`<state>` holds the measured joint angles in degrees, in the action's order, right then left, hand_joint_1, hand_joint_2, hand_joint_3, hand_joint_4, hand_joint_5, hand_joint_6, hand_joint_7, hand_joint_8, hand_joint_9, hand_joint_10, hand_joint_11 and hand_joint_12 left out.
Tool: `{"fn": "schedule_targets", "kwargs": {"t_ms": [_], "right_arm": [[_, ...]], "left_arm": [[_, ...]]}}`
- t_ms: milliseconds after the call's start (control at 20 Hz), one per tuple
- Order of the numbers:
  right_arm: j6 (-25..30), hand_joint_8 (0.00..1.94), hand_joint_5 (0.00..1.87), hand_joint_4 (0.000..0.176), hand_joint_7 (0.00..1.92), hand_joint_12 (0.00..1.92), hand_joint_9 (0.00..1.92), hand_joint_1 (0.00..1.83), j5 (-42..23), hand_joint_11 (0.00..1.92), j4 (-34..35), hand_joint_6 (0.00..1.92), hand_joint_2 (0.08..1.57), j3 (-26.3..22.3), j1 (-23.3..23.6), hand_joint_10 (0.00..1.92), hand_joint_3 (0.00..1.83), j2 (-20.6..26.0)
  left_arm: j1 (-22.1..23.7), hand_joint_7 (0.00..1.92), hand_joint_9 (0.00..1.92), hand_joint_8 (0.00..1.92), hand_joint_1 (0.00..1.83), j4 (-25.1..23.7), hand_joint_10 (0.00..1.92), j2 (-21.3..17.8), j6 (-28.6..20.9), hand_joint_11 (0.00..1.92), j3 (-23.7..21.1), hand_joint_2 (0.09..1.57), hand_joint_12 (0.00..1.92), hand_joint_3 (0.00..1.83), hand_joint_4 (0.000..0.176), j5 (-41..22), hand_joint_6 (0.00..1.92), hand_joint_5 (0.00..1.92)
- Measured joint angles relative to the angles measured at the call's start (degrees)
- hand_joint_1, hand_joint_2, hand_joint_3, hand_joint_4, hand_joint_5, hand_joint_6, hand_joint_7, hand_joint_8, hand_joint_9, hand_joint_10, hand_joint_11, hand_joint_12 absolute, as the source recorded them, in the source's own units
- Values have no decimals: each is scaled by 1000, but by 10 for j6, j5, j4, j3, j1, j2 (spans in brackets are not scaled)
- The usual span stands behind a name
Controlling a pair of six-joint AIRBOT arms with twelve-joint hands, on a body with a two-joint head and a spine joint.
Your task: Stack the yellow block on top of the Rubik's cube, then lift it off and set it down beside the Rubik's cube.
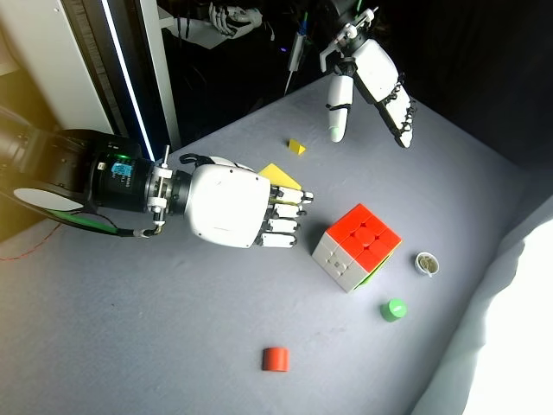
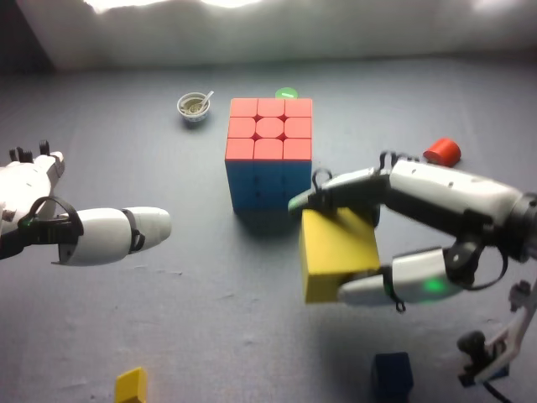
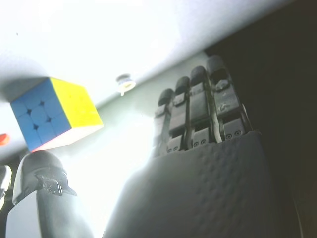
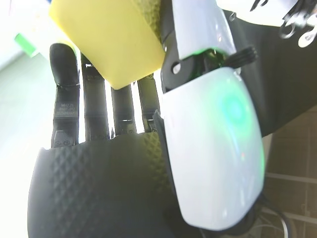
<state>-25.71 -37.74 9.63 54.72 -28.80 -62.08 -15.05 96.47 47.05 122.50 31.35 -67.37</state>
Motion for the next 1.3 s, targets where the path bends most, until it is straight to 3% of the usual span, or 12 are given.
{"fn": "schedule_targets", "kwargs": {"t_ms": [300, 350, 400, 500, 600, 700, 750, 1050, 1150, 1200, 1300], "right_arm": [[-27, 1458, 627, 0, 801, 1827, 607, 1161, 13, 285, 12, 1391, 1266, 42, -17, 1451, 0, -25], [-27, 1392, 617, 0, 821, 1812, 664, 1300, 10, 333, 14, 1357, 1248, 49, -19, 1553, 0, -28], [-27, 1449, 624, 0, 807, 1815, 620, 1192, 11, 322, 16, 1377, 1260, 51, -21, 1481, 4, -30], [-27, 1450, 622, 0, 814, 1802, 632, 1170, 12, 324, 15, 1380, 1263, 54, -23, 1417, 1, -35], [-28, 1470, 617, 0, 806, 1812, 619, 1168, 7, 321, 14, 1382, 1267, 54, -23, 1439, 1, -40], [-28, 1507, 577, 0, 789, 1834, 587, 1163, 5, 294, 13, 1423, 1284, 54, -23, 1479, 2, -43], [-30, 1479, 558, 0, 811, 1834, 606, 1178, 4, 295, 14, 1433, 1282, 54, -23, 1469, 0, -45], [-38, 1481, 637, 0, 798, 1844, 577, 1167, -5, 248, 14, 1355, 1265, 59, -33, 1480, 0, -51], [-38, 1470, 629, 0, 797, 1828, 577, 1162, -16, 235, 13, 1374, 1266, 62, -38, 1445, 1, -51], [-38, 1420, 592, 0, 806, 1830, 619, 1295, -20, 252, 15, 1383, 1262, 63, -42, 1597, 1, -51], [-37, 1380, 606, 0, 832, 1808, 652, 1333, -26, 285, 16, 1346, 1248, 63, -46, 1599, 0, -53]], "left_arm": [[0, 96, 105, 7, 108, 0, 7, 0, 0, 0, 0, 905, 331, 0, 0, 0, 4, 50], [0, 64, 79, 3, 72, 0, 3, 0, 0, 0, 0, 908, 271, 0, 0, -1, 2, 16], [0, 61, 82, 3, 109, 0, 4, 0, 0, 0, 0, 900, 290, 0, 0, -1, 4, 22], [2, 75, 88, 4, 92, 0, 3, 0, 0, 0, 0, 905, 271, 0, 0, -1, 2, 20], [4, 68, 85, 0, 77, 0, 0, 0, 0, 0, 0, 906, 255, 0, 0, 0, 1, 18], [4, 99, 114, 4, 94, 0, 4, 0, 0, 0, 0, 900, 358, 0, 0, -1, 3, 52], [4, 66, 76, 5, 98, 0, 4, 0, 0, 0, 0, 910, 258, 3, 0, -1, 4, 14], [4, 93, 102, 6, 96, 0, 6, 0, 0, 0, 0, 910, 354, 0, 0, -2, 3, 41], [4, 55, 72, 9, 87, 0, 7, 0, 0, 0, 0, 908, 268, 0, 0, -1, 1, 3], [4, 66, 84, 9, 98, 1, 8, 0, 0, 0, 0, 903, 283, 0, 0, -1, 3, 11], [4, 126, 134, 13, 109, 0, 13, 0, 0, 0, 1, 902, 380, 0, 0, -2, 9, 70]]}}
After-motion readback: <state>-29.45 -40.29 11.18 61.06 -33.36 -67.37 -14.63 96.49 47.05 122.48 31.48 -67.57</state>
